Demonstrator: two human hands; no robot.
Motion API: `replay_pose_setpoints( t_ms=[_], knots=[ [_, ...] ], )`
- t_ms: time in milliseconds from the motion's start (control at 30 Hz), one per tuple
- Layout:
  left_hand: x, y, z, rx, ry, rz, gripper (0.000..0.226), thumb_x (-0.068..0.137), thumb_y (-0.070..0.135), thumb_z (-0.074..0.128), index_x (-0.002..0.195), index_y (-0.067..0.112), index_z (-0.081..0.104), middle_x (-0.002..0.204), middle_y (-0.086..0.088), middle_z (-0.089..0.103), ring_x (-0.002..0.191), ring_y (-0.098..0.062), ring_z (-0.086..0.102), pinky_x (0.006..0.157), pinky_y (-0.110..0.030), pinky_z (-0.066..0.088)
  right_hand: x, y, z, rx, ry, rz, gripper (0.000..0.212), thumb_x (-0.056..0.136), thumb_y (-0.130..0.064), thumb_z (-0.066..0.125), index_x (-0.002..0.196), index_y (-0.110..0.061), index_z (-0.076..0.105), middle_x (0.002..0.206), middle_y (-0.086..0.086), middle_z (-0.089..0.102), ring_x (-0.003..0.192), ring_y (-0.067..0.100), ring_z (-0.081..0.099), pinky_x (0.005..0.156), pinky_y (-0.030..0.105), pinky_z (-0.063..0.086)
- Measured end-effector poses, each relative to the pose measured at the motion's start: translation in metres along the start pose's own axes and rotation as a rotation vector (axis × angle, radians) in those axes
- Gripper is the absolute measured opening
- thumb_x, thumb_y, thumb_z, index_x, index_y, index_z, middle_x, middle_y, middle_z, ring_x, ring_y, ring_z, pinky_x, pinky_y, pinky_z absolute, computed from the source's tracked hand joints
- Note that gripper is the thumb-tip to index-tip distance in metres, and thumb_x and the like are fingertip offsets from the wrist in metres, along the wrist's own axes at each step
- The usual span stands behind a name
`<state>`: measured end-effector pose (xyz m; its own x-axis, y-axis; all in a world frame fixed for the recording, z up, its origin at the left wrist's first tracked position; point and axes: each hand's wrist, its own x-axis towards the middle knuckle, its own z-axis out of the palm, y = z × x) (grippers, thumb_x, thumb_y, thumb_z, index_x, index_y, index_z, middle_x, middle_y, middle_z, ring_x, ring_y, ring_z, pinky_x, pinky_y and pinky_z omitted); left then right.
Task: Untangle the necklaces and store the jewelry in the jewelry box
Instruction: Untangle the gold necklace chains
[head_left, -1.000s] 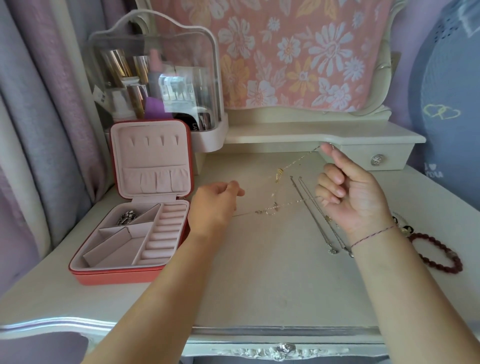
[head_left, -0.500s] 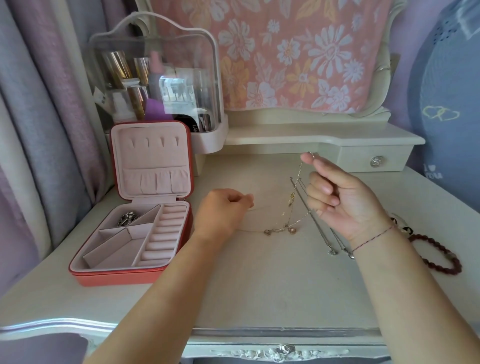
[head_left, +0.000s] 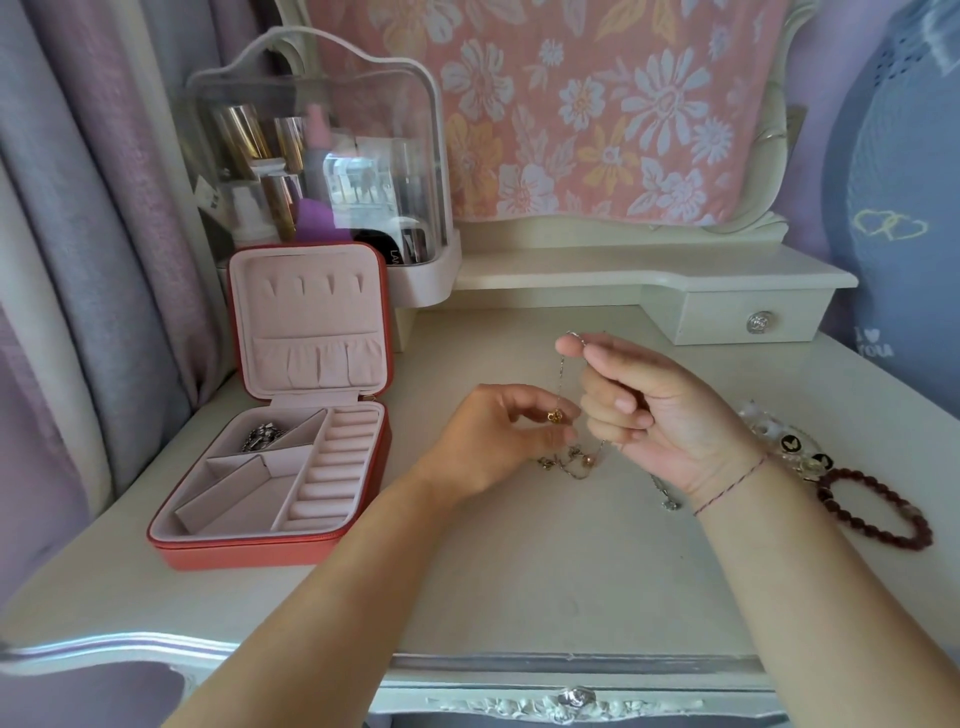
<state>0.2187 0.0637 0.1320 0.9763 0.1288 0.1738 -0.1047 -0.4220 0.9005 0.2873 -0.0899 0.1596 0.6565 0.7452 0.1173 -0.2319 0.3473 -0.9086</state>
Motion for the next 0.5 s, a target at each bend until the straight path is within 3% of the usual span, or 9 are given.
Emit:
replay_pose_setpoints(
  t_ms=[67, 200, 333, 500],
  knots=[
    [0.0, 0.001, 0.001, -0.091, 0.025, -0.014, 0.008, 0.082, 0.009, 0.075, 0.088, 0.015, 0.075, 0.079, -0.001, 0.069, 0.069, -0.007, 0.056, 0.069, -0.015, 0.045, 0.0, 0.0, 0.0, 0.002, 0.005, -0.007, 0.021, 0.084, -0.018, 0.053, 0.096, -0.012, 0.069, 0.045, -0.006, 0.032, 0.036, 0.003, 0.021, 0.037, 0.016, 0.016],
    [0.002, 0.003, -0.004, -0.26, 0.109, -0.038, 0.006, 0.087, 0.017, 0.069, 0.086, 0.017, 0.075, 0.079, 0.001, 0.07, 0.069, -0.008, 0.055, 0.069, -0.017, 0.047, 0.001, -0.001, -0.002, -0.022, 0.07, -0.035, 0.021, 0.083, -0.02, 0.055, 0.096, -0.011, 0.068, 0.047, -0.005, 0.033, 0.036, 0.004, 0.022, 0.037, 0.017, 0.015],
    [0.004, 0.002, -0.008, -0.347, 0.12, -0.009, 0.022, 0.098, 0.022, 0.053, 0.093, 0.016, 0.074, 0.08, 0.0, 0.063, 0.064, -0.009, 0.052, 0.071, -0.02, 0.048, 0.001, 0.005, -0.002, -0.362, 0.226, -0.064, 0.017, 0.092, -0.017, 0.056, 0.091, -0.008, 0.07, 0.05, -0.002, 0.042, 0.04, 0.009, 0.027, 0.039, 0.018, 0.019],
    [0.004, 0.002, -0.011, -0.493, 0.058, -0.021, 0.026, 0.101, 0.014, 0.045, 0.104, 0.009, 0.07, 0.079, 0.004, 0.06, 0.066, -0.008, 0.052, 0.072, -0.02, 0.049, 0.003, 0.014, 0.003, -0.643, 0.347, -0.111, 0.023, 0.091, -0.023, 0.063, 0.074, -0.009, 0.07, 0.061, 0.004, 0.058, 0.054, 0.013, 0.047, 0.054, 0.023, 0.04]
  ],
)
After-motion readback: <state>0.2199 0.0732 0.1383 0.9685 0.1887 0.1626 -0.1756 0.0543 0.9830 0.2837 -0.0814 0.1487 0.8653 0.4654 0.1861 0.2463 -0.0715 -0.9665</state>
